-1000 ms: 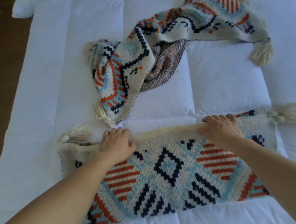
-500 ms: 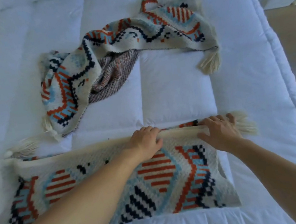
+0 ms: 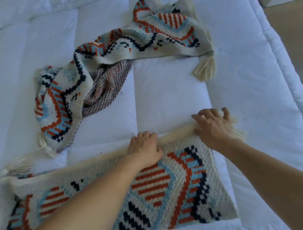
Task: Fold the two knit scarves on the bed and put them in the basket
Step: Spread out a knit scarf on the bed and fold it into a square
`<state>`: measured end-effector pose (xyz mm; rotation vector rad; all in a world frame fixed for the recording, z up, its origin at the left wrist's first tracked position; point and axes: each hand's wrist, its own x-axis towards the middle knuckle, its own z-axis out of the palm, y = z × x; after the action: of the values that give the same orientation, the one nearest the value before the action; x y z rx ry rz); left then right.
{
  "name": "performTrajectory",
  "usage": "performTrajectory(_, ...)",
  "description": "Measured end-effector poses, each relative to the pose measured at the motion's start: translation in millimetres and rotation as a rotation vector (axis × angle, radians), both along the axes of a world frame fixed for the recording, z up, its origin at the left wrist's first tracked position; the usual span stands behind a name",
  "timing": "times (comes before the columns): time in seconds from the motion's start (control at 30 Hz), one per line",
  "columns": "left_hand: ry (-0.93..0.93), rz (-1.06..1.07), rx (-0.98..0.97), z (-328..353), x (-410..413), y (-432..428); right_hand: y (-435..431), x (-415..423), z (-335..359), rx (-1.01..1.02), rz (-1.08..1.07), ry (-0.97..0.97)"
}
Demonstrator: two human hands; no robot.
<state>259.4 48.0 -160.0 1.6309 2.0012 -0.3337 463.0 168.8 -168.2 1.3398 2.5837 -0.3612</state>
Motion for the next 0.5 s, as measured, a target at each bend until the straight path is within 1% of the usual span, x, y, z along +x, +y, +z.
performTrajectory(0.03,-0.035,-0.005,0.019,1.1,5.3,7.2,-4.8,3.4,-0.2,0.015,-0.039,0.057)
performTrajectory(0.1,-0.126,0.007,0.026,2.3,16.4,22.8,-19.8,13.2,4.8,0.051,-0.151,0.242)
performTrajectory(0.17,-0.206,0.033,-0.023,4.7,28.9,38.9,-40.2,28.5,12.8,0.003,-0.284,0.364)
performTrajectory(0.27,-0.299,0.092,-0.071,5.8,47.8,58.7,-75.7,57.3,15.0,-0.211,-0.458,0.382)
performTrajectory(0.33,-0.307,0.082,-0.087,4.1,57.2,67.9,-100.8,76.5,12.2,-0.327,-0.537,0.348)
performTrajectory(0.43,-0.33,0.075,-0.127,-0.3,67.6,76.2,-140.6,101.2,6.5,-0.443,-0.597,0.34)
performTrajectory(0.5,-0.354,0.06,-0.156,-3.4,74.1,80.3,-165.0,115.5,3.7,-0.488,-0.606,0.41)
